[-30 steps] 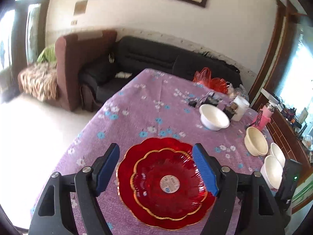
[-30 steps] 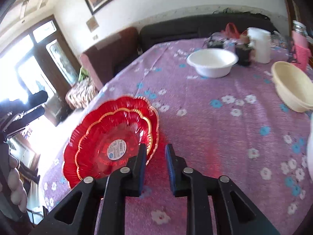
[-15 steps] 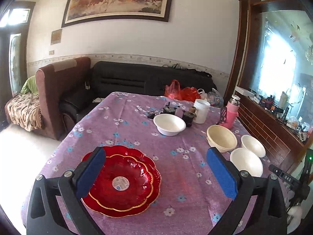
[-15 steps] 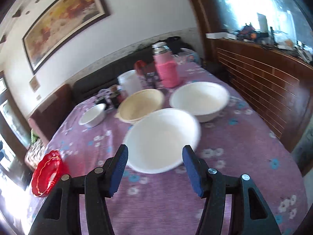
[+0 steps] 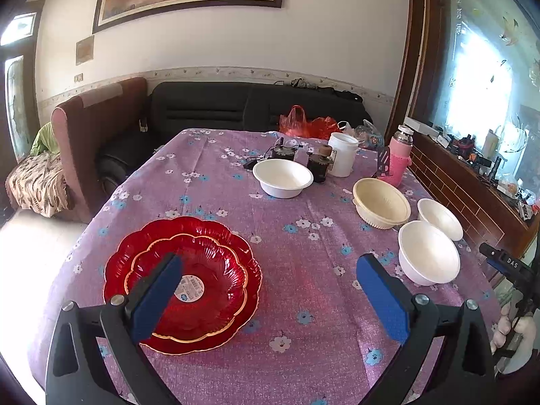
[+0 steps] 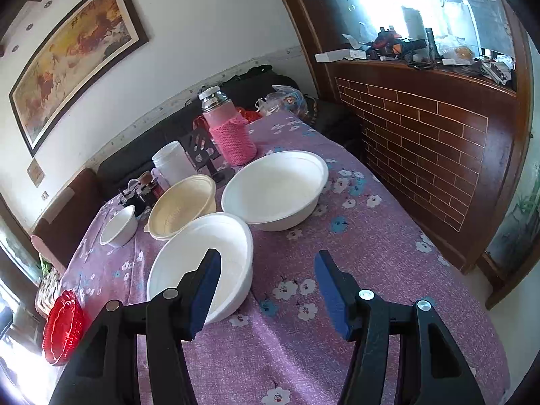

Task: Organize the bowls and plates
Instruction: 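Open the right gripper and withdraw from the stacked red plates, then grasp the small white plate's rim with the right gripper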

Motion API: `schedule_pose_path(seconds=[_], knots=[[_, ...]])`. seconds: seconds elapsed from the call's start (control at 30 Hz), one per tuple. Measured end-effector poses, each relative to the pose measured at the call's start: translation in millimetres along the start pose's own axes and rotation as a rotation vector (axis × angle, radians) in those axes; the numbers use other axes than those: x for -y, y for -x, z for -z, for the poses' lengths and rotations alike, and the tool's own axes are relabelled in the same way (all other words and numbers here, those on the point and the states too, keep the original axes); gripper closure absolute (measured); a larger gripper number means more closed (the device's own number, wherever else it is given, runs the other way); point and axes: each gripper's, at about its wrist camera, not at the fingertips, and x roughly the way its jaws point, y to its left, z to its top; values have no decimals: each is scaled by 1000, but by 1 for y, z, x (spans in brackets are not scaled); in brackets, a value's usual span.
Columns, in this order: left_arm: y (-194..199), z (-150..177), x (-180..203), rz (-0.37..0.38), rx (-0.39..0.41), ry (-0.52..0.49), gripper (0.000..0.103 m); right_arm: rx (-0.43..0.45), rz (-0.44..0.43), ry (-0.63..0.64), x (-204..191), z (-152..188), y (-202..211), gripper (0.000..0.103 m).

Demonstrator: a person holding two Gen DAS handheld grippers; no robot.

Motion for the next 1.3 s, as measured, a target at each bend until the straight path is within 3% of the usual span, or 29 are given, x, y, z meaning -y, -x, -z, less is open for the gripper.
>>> schedule_pose_path(seconds=[0.23, 0.43, 0.57, 0.63, 0.8, 0.87, 0.97, 1.17, 1.3], knots=[[19, -16, -14, 19, 12, -10, 0, 32, -74, 97, -60, -26, 15, 41], [82, -68, -40, 27, 127, -53, 0, 157, -178, 240, -159, -89, 86, 41], [122, -112, -66, 34, 177, -64, 0, 190, -252, 273, -233, -149, 138, 38], [134, -134, -79, 41, 182, -70, 0, 205, -252, 290, -273, -181, 159, 35], [127, -176, -100, 84, 123, -54, 0, 302, -145, 367, -365, -243, 183, 27], [112, -188, -102, 123, 105, -42, 0, 293, -135, 364, -380, -248, 174, 27], [77, -195, -95, 136, 87, -32, 0, 210, -168, 354, -385, -237, 131, 27], [-39, -199, -74, 154, -46, 19, 0, -67, -178, 363, -364, -179, -29, 28], [-142, -192, -70, 144, -167, 113, 0, -240, -208, 294, -337, -128, -136, 51]])
